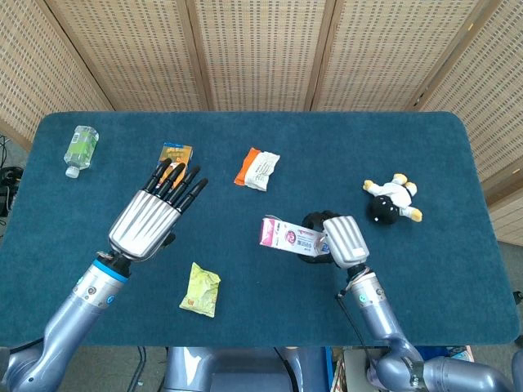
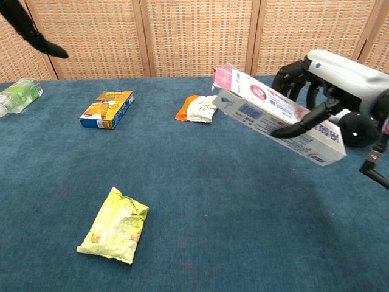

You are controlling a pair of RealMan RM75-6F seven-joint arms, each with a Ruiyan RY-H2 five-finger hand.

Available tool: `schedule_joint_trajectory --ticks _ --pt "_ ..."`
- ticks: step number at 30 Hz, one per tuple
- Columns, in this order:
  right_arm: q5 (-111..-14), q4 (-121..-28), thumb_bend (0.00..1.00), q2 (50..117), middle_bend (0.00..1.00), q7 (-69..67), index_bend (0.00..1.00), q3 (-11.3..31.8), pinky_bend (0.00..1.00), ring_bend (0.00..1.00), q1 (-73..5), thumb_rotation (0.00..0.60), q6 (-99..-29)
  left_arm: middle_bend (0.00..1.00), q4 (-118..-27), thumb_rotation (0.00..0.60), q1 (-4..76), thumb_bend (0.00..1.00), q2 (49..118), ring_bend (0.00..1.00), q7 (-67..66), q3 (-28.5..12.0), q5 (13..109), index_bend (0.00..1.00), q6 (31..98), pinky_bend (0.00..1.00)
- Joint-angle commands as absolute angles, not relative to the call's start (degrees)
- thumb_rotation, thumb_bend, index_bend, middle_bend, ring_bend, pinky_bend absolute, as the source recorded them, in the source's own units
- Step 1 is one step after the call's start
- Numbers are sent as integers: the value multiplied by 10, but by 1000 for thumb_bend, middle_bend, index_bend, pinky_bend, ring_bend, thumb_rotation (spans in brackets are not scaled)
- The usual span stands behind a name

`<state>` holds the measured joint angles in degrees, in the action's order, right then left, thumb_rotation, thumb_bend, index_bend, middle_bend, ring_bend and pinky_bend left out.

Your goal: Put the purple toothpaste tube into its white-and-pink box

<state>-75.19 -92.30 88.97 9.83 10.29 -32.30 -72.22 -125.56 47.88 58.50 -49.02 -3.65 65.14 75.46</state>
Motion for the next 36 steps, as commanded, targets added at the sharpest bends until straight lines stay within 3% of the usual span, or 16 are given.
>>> schedule_joint_trajectory --ticks 1,9,36 --pt "-783 -902 1 868 529 141 603 72 565 448 -300 600 -749 0 -1233 600 442 126 580 0 -448 -11 693 0 767 0" --pt "-782 -877 1 855 529 139 603 57 566 448 -270 600 -763 0 -1181 600 388 127 584 0 -386 20 767 0 784 0" --pt "-712 -776 1 845 495 159 602 37 565 448 -218 600 -700 0 -1094 600 311 128 603 0 -282 14 818 0 768 0"
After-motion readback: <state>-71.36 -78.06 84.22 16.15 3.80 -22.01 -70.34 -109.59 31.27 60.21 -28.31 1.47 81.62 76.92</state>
